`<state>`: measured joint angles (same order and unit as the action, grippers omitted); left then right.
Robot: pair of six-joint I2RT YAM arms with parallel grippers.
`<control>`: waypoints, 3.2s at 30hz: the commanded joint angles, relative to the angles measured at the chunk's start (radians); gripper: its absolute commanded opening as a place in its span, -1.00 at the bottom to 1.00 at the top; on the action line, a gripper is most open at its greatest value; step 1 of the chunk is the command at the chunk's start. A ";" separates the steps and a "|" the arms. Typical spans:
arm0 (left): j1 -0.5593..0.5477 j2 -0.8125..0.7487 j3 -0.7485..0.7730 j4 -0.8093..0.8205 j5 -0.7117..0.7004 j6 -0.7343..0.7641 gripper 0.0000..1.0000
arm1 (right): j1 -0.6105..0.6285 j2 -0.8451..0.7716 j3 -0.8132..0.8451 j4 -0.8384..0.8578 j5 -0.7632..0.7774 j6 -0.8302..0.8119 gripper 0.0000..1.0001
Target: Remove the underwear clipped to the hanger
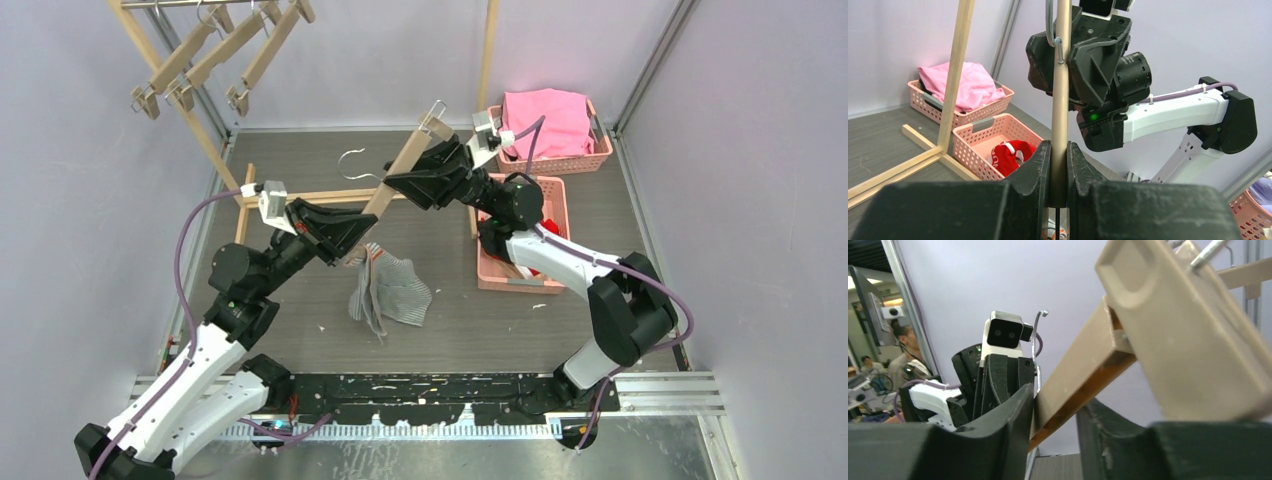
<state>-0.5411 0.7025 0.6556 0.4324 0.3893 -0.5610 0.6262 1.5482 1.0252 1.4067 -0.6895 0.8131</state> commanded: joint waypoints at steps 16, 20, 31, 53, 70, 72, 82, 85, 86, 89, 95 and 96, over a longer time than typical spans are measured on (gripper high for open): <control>0.003 -0.085 -0.018 -0.036 -0.108 0.050 -0.02 | 0.044 -0.066 0.036 -0.094 0.022 -0.106 -0.98; 0.002 -0.112 -0.014 -0.100 -0.112 0.094 0.18 | 0.044 -0.073 0.035 -0.089 0.021 -0.095 -0.98; 0.003 -0.169 -0.085 -0.181 -0.127 0.178 0.33 | 0.044 -0.109 0.015 -0.077 0.038 -0.076 -0.98; 0.003 -0.197 -0.111 -0.143 -0.068 0.205 -0.71 | 0.044 -0.131 -0.005 -0.153 0.062 -0.132 -0.98; 0.003 -0.220 -0.085 -0.194 0.002 0.234 -0.60 | 0.035 -0.164 -0.026 -0.152 0.092 -0.120 -0.98; 0.003 -0.217 -0.083 -0.195 0.023 0.231 -0.32 | 0.035 -0.166 -0.031 -0.126 0.097 -0.105 -0.98; 0.003 -0.209 -0.116 -0.164 0.071 0.223 -0.43 | 0.036 -0.167 -0.025 -0.110 0.111 -0.092 -0.98; 0.003 -0.211 -0.122 -0.151 0.102 0.227 -0.74 | 0.035 -0.173 -0.028 -0.115 0.117 -0.098 -0.98; 0.003 -0.209 -0.122 -0.151 0.115 0.230 -0.95 | 0.034 -0.174 -0.028 -0.116 0.120 -0.098 -0.98; 0.003 -0.218 -0.130 -0.145 0.151 0.231 -0.98 | 0.035 -0.177 -0.030 -0.119 0.127 -0.099 -0.98; 0.003 -0.244 -0.129 -0.167 0.171 0.239 0.62 | 0.034 -0.187 -0.035 -0.117 0.125 -0.089 -0.97; 0.003 -0.243 -0.128 -0.174 0.171 0.241 0.72 | 0.035 -0.188 -0.035 -0.116 0.124 -0.088 -0.98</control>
<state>-0.5346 0.4778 0.5243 0.2314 0.4892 -0.3340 0.6701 1.4124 0.9783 1.2171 -0.6361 0.7425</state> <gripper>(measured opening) 0.754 0.211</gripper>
